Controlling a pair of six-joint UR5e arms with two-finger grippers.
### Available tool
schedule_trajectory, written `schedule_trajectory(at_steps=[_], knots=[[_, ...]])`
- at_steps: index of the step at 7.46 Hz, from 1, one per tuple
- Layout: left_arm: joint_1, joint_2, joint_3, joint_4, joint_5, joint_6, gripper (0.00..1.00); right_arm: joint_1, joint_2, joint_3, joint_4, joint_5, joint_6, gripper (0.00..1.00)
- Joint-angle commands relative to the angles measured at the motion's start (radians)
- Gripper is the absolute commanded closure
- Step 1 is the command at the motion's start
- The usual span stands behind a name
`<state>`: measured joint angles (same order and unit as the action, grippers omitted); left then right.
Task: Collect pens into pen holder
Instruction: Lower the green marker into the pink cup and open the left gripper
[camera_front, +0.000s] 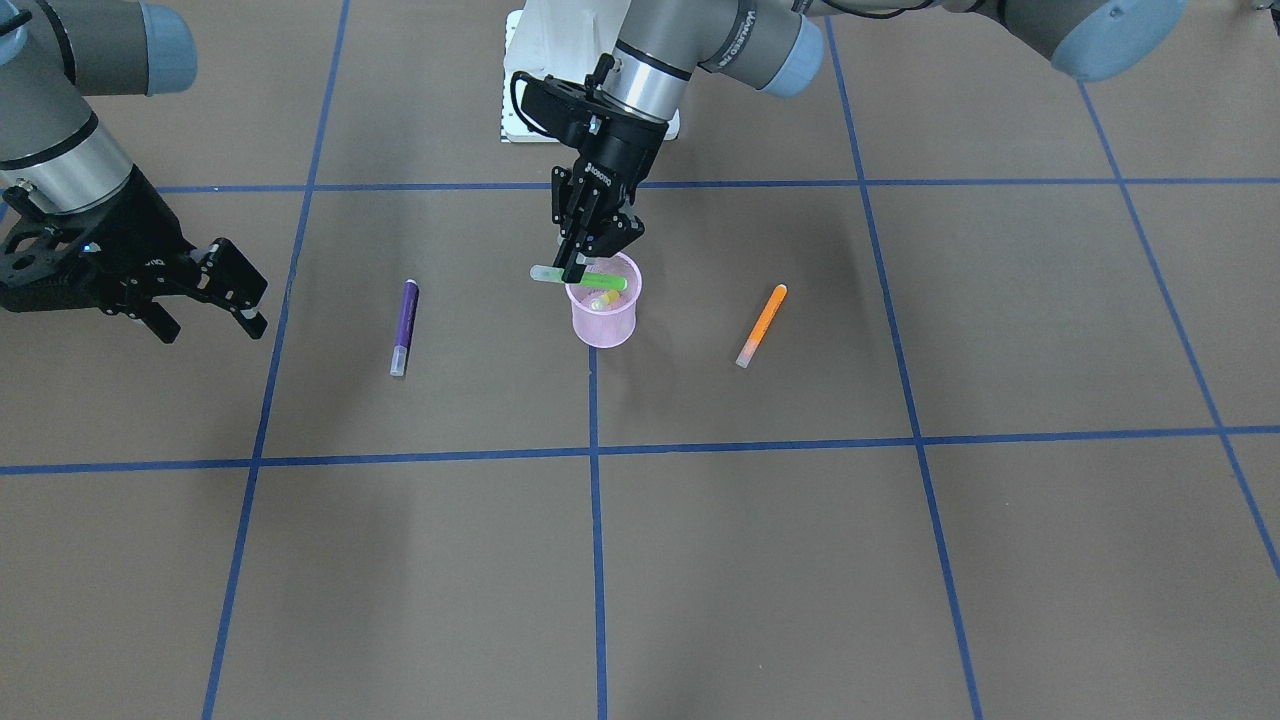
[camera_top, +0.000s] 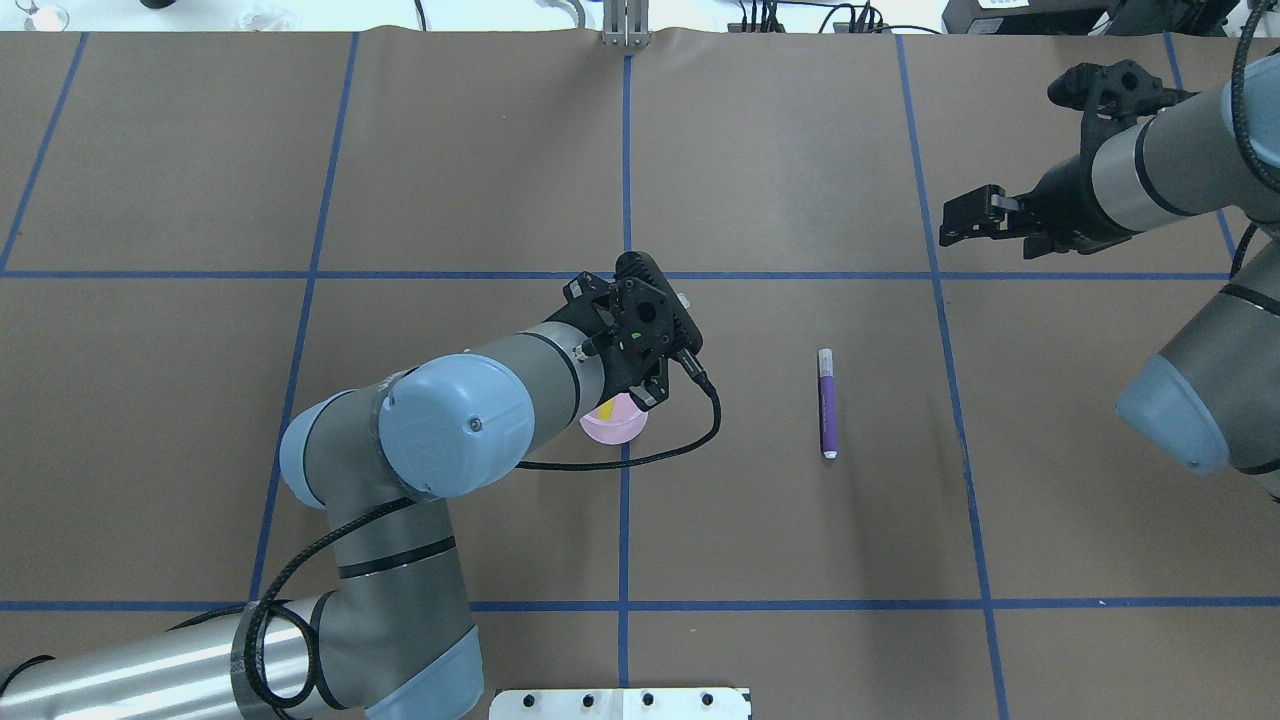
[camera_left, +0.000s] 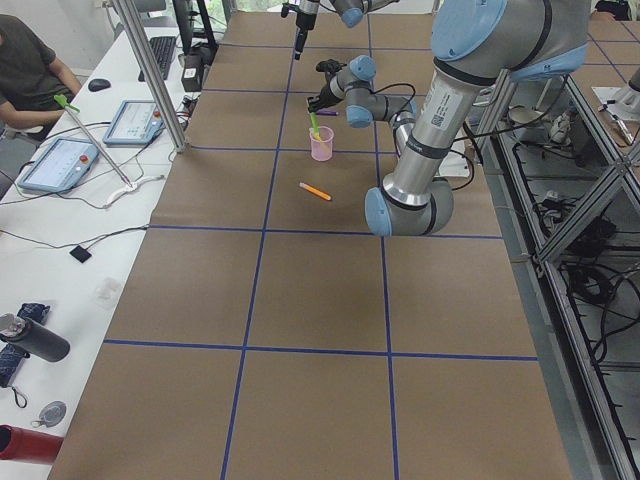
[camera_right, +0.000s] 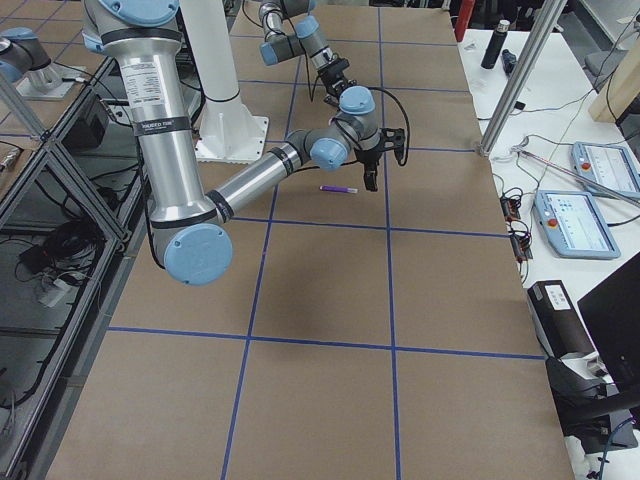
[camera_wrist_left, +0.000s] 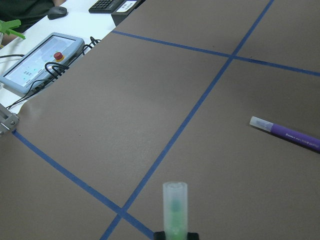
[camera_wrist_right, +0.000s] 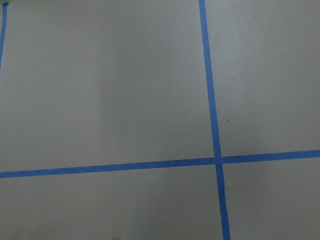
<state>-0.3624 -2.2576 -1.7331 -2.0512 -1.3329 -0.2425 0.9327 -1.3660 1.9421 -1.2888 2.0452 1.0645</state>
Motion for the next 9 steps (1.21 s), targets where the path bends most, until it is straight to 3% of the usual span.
schedule_trajectory(at_steps=[1,4,5,7,9], knots=[[0.014,-0.004,0.012,-0.012,0.012,-0.001,1.0,0.0,0.001,-0.006,0.0,0.0,0.0,0.01],[0.017,0.024,0.004,-0.014,0.017,-0.001,1.0,0.0,0.001,-0.006,0.002,0.0,0.0,0.01],[0.019,0.032,0.004,-0.014,0.017,0.003,0.78,0.0,0.001,-0.005,0.002,0.0,0.0,0.01],[0.023,0.023,0.006,-0.012,0.02,-0.004,0.46,0.0,0.001,-0.006,0.002,0.0,0.0,0.01],[0.025,0.018,0.006,-0.011,0.02,-0.011,0.31,0.0,0.001,-0.009,0.0,0.0,0.0,0.01]])
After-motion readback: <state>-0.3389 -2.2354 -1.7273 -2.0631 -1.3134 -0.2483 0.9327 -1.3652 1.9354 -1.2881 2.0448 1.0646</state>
